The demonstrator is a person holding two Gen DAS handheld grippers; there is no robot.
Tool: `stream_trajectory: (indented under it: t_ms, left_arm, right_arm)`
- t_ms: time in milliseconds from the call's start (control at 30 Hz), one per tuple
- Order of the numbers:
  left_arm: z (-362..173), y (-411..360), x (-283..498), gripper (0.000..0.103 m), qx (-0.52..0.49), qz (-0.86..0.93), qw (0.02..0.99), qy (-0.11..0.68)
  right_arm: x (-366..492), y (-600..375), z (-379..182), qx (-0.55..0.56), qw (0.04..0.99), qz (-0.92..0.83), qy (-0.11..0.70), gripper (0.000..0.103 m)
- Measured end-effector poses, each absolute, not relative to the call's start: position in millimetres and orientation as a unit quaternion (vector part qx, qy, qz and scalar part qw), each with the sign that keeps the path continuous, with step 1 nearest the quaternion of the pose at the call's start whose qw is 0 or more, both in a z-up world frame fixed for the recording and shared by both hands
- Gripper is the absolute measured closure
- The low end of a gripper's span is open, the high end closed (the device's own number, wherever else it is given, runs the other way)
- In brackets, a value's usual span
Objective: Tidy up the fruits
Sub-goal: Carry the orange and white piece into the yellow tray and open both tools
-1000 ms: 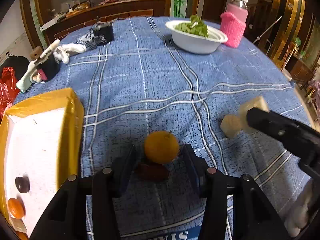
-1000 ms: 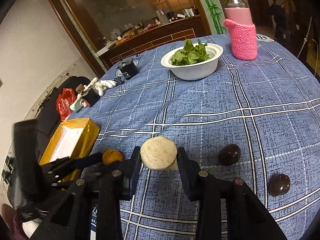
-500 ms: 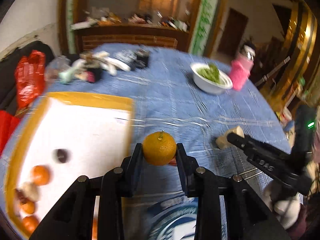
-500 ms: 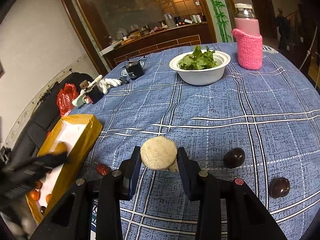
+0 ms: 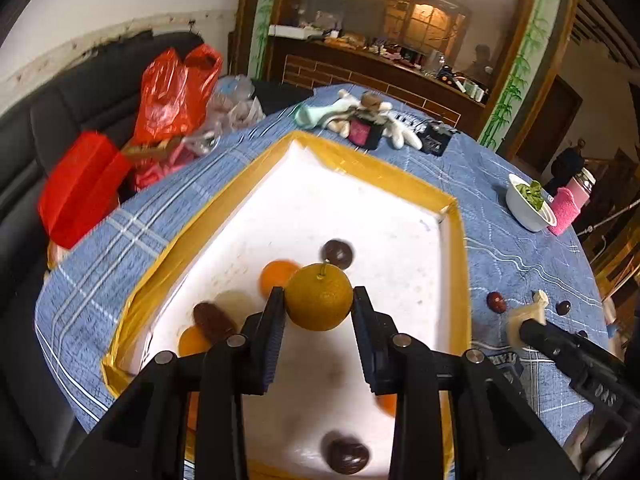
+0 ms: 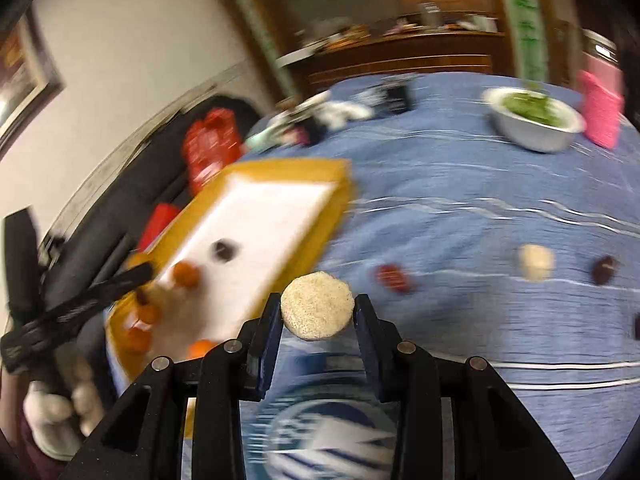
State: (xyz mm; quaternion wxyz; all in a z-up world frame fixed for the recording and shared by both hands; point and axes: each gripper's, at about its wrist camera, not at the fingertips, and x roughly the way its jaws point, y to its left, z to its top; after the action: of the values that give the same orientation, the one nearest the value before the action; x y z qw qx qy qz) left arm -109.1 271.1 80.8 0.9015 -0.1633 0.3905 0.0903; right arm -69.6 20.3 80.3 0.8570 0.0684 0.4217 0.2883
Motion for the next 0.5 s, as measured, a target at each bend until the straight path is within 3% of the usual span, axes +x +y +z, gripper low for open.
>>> stream_trajectory:
  t_ms: [167,233,300,500]
  left_arm:
    - [74,297,-116,0.070,-0.195,0.084,0.896,0.391]
    - [75,304,-121,0.059,-0.209,0.079,0.896,0.384]
    - [78,314,-128,0.038,-0.218,0.085,0.898,0.372]
    - [83,335,-138,0.024,-0.259,0.078,0.894,0.357]
  right_arm:
    - [-72,73,74,0.047,0.835,0.318,0.447,0.063]
    - [-70,88,72,0.035,0.834,0.316,0.451,0.063]
    - [-68,100,68,0.030,0.830,0.318,0.458,0.062]
    - [-68,117,66,0.026,0.831,0.311,0.461,0.050]
